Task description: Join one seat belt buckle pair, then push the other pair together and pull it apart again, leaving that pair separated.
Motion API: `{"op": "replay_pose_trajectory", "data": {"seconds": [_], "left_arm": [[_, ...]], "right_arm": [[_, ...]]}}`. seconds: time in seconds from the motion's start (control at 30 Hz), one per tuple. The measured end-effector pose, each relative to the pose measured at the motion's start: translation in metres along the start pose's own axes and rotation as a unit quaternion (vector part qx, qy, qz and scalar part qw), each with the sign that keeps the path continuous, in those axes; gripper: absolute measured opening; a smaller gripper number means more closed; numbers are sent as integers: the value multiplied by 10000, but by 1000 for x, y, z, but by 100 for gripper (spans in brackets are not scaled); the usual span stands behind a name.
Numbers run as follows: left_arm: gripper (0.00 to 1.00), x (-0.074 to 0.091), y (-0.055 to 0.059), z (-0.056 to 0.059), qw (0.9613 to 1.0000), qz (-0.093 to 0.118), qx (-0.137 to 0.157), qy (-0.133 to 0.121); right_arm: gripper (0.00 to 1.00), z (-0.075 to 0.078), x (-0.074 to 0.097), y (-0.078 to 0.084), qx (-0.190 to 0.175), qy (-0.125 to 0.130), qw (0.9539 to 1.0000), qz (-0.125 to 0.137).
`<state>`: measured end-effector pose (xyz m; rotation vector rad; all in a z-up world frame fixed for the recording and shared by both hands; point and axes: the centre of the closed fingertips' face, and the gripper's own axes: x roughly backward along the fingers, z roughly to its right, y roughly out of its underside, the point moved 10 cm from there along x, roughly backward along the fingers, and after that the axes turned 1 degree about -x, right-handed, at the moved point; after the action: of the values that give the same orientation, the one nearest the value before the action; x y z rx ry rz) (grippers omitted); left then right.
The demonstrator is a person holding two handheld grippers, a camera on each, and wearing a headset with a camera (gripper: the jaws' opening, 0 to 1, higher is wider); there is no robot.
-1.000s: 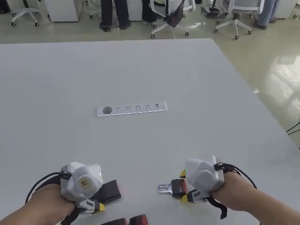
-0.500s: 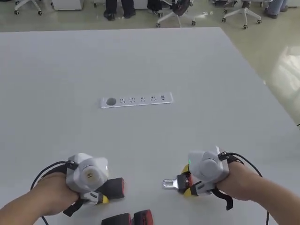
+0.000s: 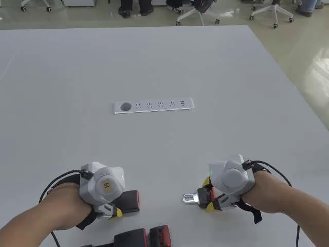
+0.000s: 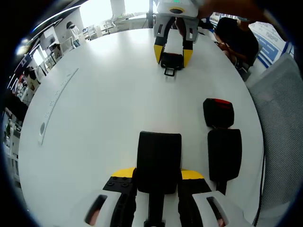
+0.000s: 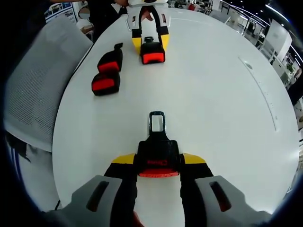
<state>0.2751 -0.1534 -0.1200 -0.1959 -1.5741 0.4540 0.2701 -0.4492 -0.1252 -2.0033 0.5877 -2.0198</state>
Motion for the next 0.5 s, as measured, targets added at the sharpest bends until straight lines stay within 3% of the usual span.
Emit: {"op": "replay_pose_trajectory", "data": {"seconds": [0.3, 0.5], "left_arm": [[33, 1, 0, 3, 10000, 45, -7, -70], [33, 3, -1, 5, 9999, 76, -54, -78]], "right_arm": [[33, -3, 2, -4, -34, 55, 9999, -93], [33, -5, -3, -10, -49, 110, 9999, 10]]}}
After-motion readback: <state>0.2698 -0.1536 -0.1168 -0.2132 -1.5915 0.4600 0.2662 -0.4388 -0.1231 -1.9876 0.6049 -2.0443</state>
